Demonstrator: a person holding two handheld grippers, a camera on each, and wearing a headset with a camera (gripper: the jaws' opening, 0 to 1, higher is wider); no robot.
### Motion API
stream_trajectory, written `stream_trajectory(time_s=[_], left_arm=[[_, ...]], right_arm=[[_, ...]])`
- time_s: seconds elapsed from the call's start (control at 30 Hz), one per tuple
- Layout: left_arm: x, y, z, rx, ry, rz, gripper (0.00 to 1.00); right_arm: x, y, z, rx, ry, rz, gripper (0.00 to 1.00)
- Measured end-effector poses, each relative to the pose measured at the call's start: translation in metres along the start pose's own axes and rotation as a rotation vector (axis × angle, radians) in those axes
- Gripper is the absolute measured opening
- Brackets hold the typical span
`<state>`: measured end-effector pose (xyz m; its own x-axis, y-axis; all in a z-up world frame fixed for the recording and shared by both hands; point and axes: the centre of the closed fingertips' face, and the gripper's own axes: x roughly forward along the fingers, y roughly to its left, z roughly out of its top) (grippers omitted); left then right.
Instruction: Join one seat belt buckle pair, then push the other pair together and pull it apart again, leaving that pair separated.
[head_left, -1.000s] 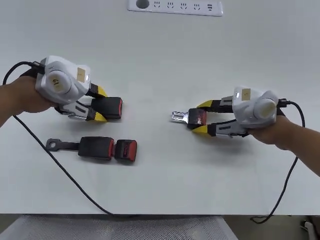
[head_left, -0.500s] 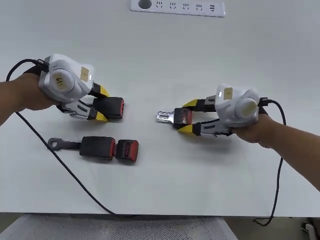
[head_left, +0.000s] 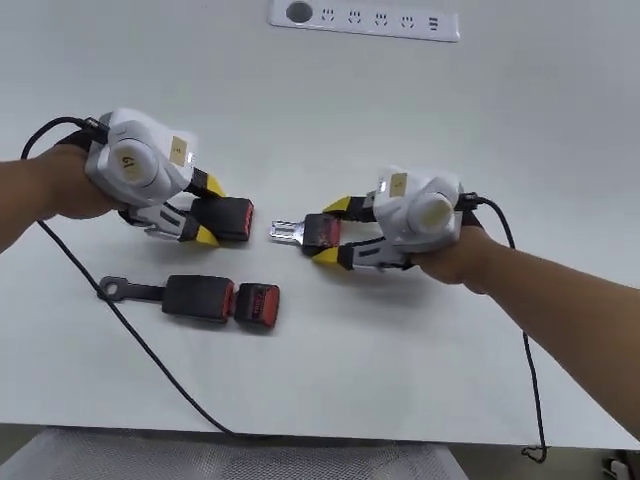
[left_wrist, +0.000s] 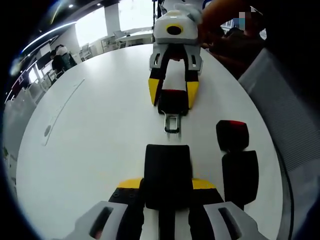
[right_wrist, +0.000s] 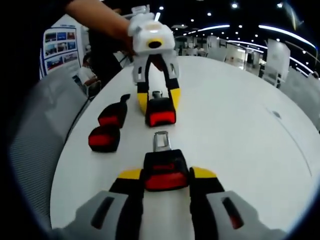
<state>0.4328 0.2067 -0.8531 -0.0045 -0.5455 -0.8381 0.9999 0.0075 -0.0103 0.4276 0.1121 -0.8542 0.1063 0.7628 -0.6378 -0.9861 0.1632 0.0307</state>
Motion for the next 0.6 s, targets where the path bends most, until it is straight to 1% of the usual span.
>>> stream_trajectory(time_s=[0.2, 0.3, 0.4, 0.5, 0.53, 0.6], left_arm=[[0.001, 0.000, 0.000, 0.003, 0.007, -0.005, 0.35], [0.001, -0.001, 0.000, 0.011, 0.013, -0.009, 0.35], [0.001, -0.001, 0.000, 0.015, 0.014, -0.012, 0.35], [0.001, -0.002, 0.000, 0.023, 0.025, -0.015, 0.35], [0.001, -0.002, 0.000, 0.022, 0.024, -0.015, 0.35], [0.001, -0.002, 0.000, 0.017, 0.020, -0.012, 0.35]], right_arm=[[0.012, 0.004, 0.008, -0.002, 0.007, 0.008, 0.37], [0.016, 0.003, 0.011, -0.005, 0.010, 0.008, 0.36], [0.018, 0.003, 0.013, 0.009, 0.005, 0.005, 0.37], [0.024, 0.003, 0.018, 0.021, 0.008, 0.004, 0.36], [0.022, 0.003, 0.017, 0.008, 0.018, 0.006, 0.36], [0.021, 0.003, 0.016, 0.017, 0.016, 0.010, 0.36]])
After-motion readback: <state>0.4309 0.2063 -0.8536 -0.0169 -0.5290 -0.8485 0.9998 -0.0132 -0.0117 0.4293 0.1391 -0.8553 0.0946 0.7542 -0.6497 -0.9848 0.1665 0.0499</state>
